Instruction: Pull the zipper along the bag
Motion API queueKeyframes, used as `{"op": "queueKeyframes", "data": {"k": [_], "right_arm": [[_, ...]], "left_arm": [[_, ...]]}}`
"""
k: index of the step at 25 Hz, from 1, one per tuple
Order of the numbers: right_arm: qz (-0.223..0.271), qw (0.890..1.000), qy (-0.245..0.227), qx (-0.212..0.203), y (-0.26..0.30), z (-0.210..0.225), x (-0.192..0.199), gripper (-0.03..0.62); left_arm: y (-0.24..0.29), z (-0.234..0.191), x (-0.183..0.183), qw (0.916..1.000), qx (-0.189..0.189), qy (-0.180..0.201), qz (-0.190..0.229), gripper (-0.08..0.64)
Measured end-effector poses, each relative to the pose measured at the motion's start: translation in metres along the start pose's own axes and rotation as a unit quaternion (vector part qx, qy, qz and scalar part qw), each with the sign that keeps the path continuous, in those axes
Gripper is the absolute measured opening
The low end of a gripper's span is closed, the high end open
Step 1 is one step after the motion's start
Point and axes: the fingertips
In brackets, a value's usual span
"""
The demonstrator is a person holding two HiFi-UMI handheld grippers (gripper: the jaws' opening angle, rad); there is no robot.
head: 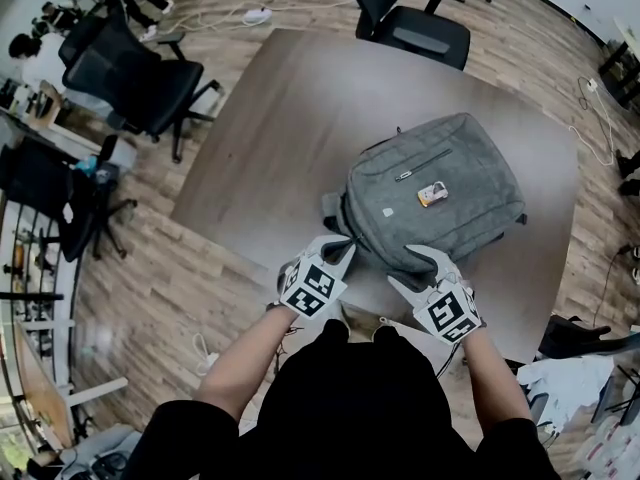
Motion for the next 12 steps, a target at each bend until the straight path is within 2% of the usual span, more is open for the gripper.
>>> {"op": "queueKeyframes", "data": {"k": [2,5,7,8,9,10,12], "right_arm": [[-0.009,1.0,0.025,0.01,0.018,-0.006,-0.006,0.287],[-0.028,0.997,0.066,0.041,0.046,-0.007,-0.005,0.298],[-0.058,0.994,0.059,0.074,0.06,-0.005,0.006,0.296],[-0.072,0.992,0.039,0.093,0.063,-0.005,0.012,0.259],[-0.08,0.991,0.019,0.108,0.063,-0.004,0.016,0.184],[-0.081,0.99,0.006,0.117,0.062,-0.004,0.018,0.14],[-0.078,0.99,0.002,0.115,0.058,-0.003,0.018,0.118]], "left_arm": [[0.0,0.001,0.0,1.0,0.001,0.001,-0.002,0.028],[0.001,0.0,-0.001,1.0,0.002,-0.001,-0.002,0.028],[0.002,-0.001,0.0,1.0,0.001,-0.005,-0.002,0.028],[0.002,-0.001,0.001,1.0,0.0,-0.005,-0.002,0.028],[0.003,-0.001,0.001,1.0,-0.001,-0.003,-0.001,0.028],[0.003,0.0,0.0,1.0,-0.001,0.0,0.0,0.028],[0.002,-0.001,0.0,1.0,-0.003,0.009,0.002,0.028]]}}
Point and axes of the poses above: the fingertips, and each gripper's own axes: y forward along the fingers, z to its right, x out of its underside, and after that the axes turned 11 degrees about y, right-handed
